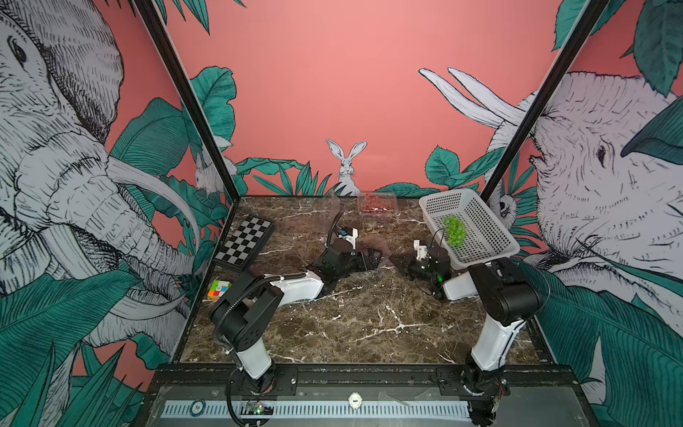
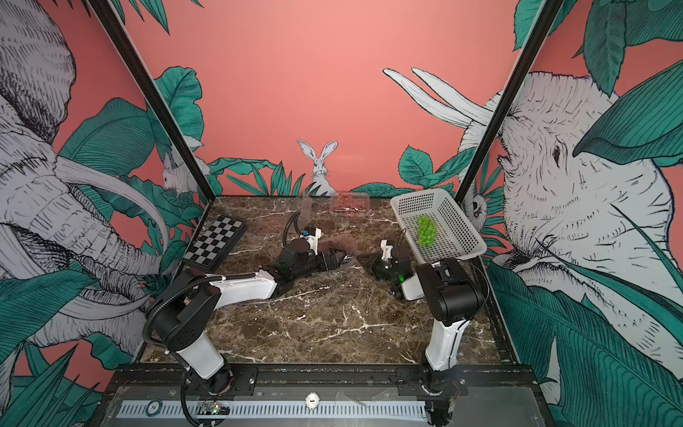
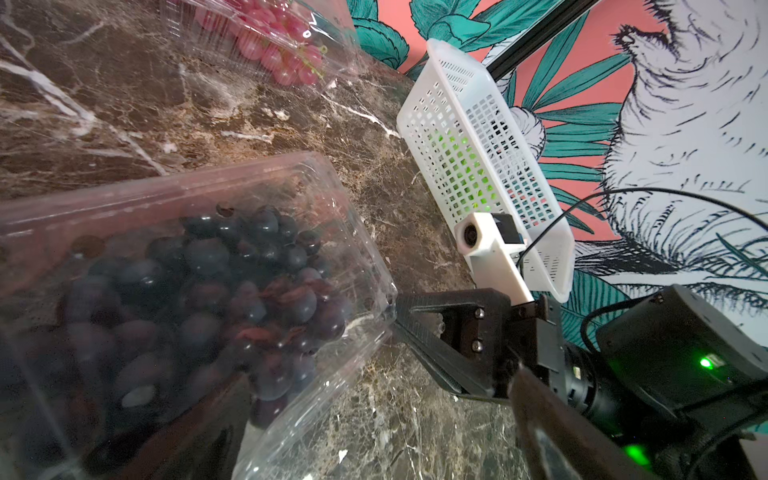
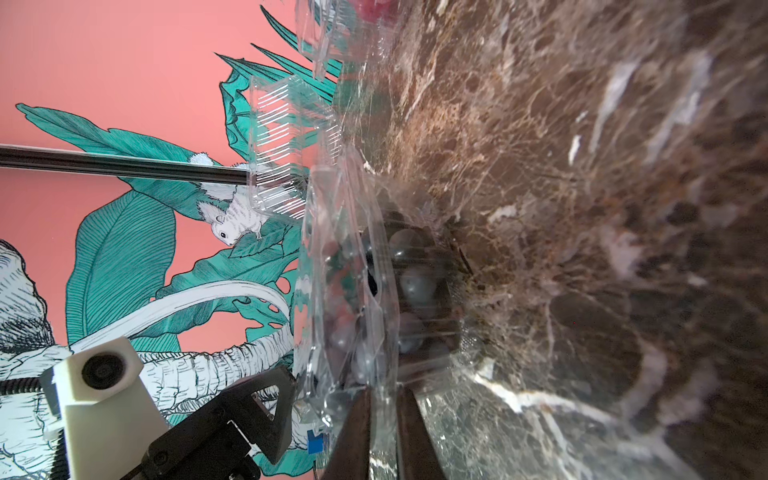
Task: Pack grapes into containers
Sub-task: Close the packing box at the center of the board.
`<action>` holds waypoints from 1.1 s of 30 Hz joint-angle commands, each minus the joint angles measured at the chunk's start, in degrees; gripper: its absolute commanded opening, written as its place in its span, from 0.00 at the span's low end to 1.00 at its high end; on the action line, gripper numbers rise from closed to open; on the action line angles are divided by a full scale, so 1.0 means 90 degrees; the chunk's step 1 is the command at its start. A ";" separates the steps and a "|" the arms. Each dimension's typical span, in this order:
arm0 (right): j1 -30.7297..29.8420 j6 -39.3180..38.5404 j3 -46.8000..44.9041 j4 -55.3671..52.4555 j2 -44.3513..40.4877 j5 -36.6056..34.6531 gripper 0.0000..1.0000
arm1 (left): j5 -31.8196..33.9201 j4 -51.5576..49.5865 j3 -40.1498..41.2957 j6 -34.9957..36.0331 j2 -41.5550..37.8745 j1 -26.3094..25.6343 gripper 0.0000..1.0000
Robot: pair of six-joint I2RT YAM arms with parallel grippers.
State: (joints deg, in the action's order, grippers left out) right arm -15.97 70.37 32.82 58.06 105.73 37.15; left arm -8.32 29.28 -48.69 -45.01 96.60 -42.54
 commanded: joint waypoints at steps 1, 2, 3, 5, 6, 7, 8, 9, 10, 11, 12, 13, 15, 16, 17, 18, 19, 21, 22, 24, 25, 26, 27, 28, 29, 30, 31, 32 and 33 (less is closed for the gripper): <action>0.0026 0.0040 -0.0111 0.0386 0.0152 -0.0095 0.12 | 0.0016 -0.0025 0.0143 -0.0050 -0.0249 0.0030 0.99; 0.0025 0.0050 -0.0111 0.0436 0.0170 -0.0094 0.12 | 0.0015 -0.0029 0.0136 -0.0048 -0.0255 0.0030 0.99; 0.0020 0.0061 -0.0111 0.0478 0.0193 -0.0077 0.11 | 0.0013 -0.0030 0.0136 -0.0042 -0.0254 0.0035 0.99; 0.0019 0.0063 -0.0122 0.0530 0.0212 -0.0075 0.11 | 0.0016 -0.0025 0.0136 -0.0045 -0.0256 0.0030 0.99; 0.0026 0.0059 -0.0120 0.0540 0.0227 -0.0075 0.11 | 0.0015 -0.0030 0.0136 -0.0038 -0.0254 0.0031 0.99; 0.0021 0.0062 -0.0138 0.0576 0.0233 -0.0075 0.11 | 0.0016 -0.0023 0.0141 -0.0047 -0.0255 0.0030 0.99; 0.0017 0.0061 -0.0141 0.0603 0.0244 -0.0075 0.11 | 0.0016 -0.0028 0.0149 -0.0048 -0.0250 0.0032 0.99; 0.0020 0.0056 -0.0144 0.0609 0.0253 -0.0075 0.11 | 0.0016 -0.0029 0.0149 -0.0047 -0.0250 0.0030 0.99; 0.0026 0.0057 -0.0154 0.0618 0.0254 -0.0074 0.11 | 0.0014 -0.0022 0.0152 -0.0047 -0.0252 0.0030 0.99; 0.0024 0.0045 -0.0158 0.0642 0.0249 -0.0065 0.10 | 0.0009 -0.0021 0.0164 -0.0047 -0.0244 0.0030 0.99; 0.0021 0.0052 -0.0171 0.0671 0.0259 -0.0075 0.10 | 0.0002 -0.0018 0.0160 -0.0048 -0.0241 0.0037 0.99; 0.0017 0.0052 -0.0179 0.0678 0.0264 -0.0075 0.10 | 0.0004 -0.0018 0.0165 -0.0049 -0.0241 0.0032 0.99; 0.0023 0.0054 -0.0180 0.0709 0.0265 -0.0067 0.09 | 0.0009 -0.0012 0.0163 -0.0054 -0.0240 0.0030 0.99; 0.0025 0.0057 -0.0180 0.0733 0.0283 -0.0075 0.09 | 0.0011 -0.0001 0.0165 -0.0061 -0.0240 0.0031 0.99; 0.0026 0.0069 -0.0189 0.0759 0.0288 -0.0074 0.09 | 0.0009 -0.0006 0.0159 -0.0057 -0.0236 0.0030 0.99; 0.0025 0.0066 -0.0189 0.0798 0.0293 -0.0065 0.09 | 0.0001 -0.0004 0.0157 -0.0052 -0.0235 0.0031 0.99; 0.0022 0.0071 -0.0185 0.0823 0.0301 -0.0060 0.09 | 0.0006 -0.0018 0.0151 -0.0047 -0.0236 0.0035 0.99; 0.0021 0.0036 -0.0189 0.0820 0.0320 -0.0055 0.09 | 0.0006 -0.0025 0.0147 -0.0051 -0.0233 0.0036 0.99; 0.0020 0.0024 -0.0206 0.0810 0.0332 -0.0050 0.09 | 0.0005 -0.0026 0.0151 -0.0047 -0.0225 0.0031 0.99; 0.0014 0.0021 -0.0218 0.0873 0.0369 -0.0045 0.09 | 0.0006 -0.0030 0.0162 -0.0048 -0.0228 0.0031 0.99; 0.0011 0.0026 -0.0218 0.0905 0.0380 -0.0022 0.09 | 0.0005 -0.0023 0.0165 -0.0047 -0.0236 0.0030 0.99; 0.0016 0.0045 -0.0219 0.0912 0.0390 -0.0016 0.10 | 0.0015 -0.0022 0.0168 -0.0047 -0.0240 0.0030 0.99; 0.0016 0.0081 -0.0209 0.0912 0.0390 -0.0010 0.11 | 0.0015 -0.0022 0.0171 -0.0048 -0.0240 0.0032 0.99; 0.0015 0.0145 -0.0209 0.0941 0.0394 -0.0016 0.12 | 0.0015 -0.0021 0.0174 -0.0050 -0.0240 0.0030 0.99; 0.0016 0.0194 -0.0210 0.0990 0.0384 -0.0015 0.13 | 0.0009 -0.0026 0.0169 -0.0050 -0.0237 0.0038 0.99; 0.0014 0.0277 -0.0197 0.1012 0.0391 -0.0016 0.13 | 0.0011 -0.0022 0.0171 -0.0047 -0.0237 0.0030 0.99; 0.0016 0.0338 -0.0176 0.0938 0.0378 -0.0025 0.13 | 0.0015 -0.0030 0.0170 -0.0038 -0.0236 0.0030 0.99; 0.0016 0.0369 -0.0142 0.0859 0.0372 -0.0026 0.14 | 0.0025 -0.0030 0.0175 -0.0040 -0.0235 0.0030 0.99; 0.0014 0.0406 -0.0136 0.0879 0.0371 -0.0042 0.14 | 0.0018 -0.0029 0.0173 -0.0039 -0.0236 0.0032 0.99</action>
State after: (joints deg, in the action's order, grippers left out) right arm -15.97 72.71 31.75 64.93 108.40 37.08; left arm -8.32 29.89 -48.45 -45.04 96.51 -42.54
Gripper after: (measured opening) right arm 0.137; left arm 0.993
